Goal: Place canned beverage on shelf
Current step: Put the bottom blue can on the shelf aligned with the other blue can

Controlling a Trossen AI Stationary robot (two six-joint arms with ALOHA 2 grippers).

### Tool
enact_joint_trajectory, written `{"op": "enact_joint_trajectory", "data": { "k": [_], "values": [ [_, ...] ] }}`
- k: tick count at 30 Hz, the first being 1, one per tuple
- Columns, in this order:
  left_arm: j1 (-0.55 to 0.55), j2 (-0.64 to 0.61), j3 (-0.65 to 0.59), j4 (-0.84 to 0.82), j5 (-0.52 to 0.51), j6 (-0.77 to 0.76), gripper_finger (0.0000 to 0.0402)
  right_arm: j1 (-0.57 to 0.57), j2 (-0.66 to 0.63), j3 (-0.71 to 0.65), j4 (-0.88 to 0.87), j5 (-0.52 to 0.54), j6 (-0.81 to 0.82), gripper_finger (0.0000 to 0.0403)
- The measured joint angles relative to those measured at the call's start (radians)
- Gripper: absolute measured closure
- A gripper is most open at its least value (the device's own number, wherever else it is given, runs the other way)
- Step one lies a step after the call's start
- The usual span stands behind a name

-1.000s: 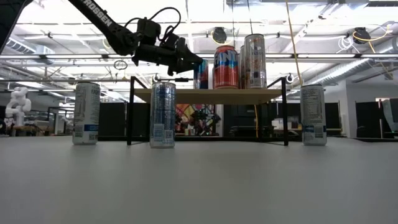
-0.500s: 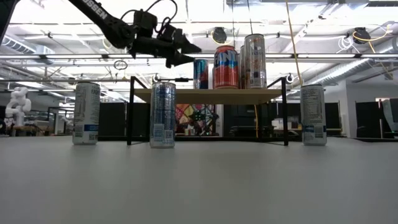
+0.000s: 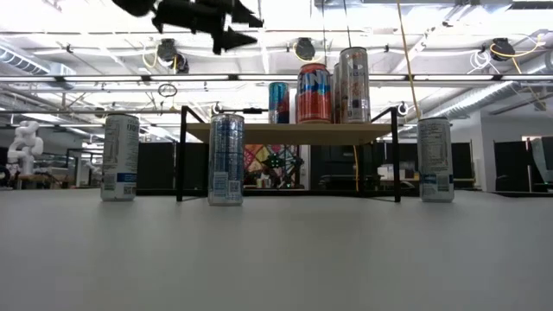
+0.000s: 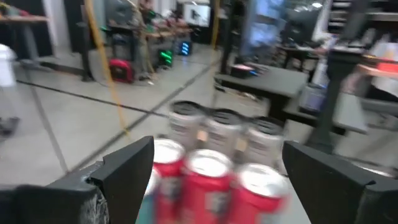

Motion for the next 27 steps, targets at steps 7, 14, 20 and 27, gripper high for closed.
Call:
{"op": "enact_joint_trajectory", "data": {
  "k": [7,14,20,27],
  "values": [
    [-0.192,-0.145,0.000,-0.279,-0.099,0.000,0.0049,0.000,0.004,0.000,-0.001,0.000,0.009,0.0140],
    [-0.392,-0.224,0.000,-0.524,-0.275,-0.117,0.0049,0.000,0.018,0.000,-0.003,-0.007,0.044,0.0140],
    [-0.528,-0.229,-0.001,-0.734,-0.308,-0.322,0.0049,0.001,0.017,0.000,-0.026,-0.084,0.083,0.0140],
    [-0.720,-0.229,-0.001,-0.866,-0.282,-0.369,0.0049,0.003,0.017,0.000,-0.038,-0.142,0.114,0.0140]
  ]
}}
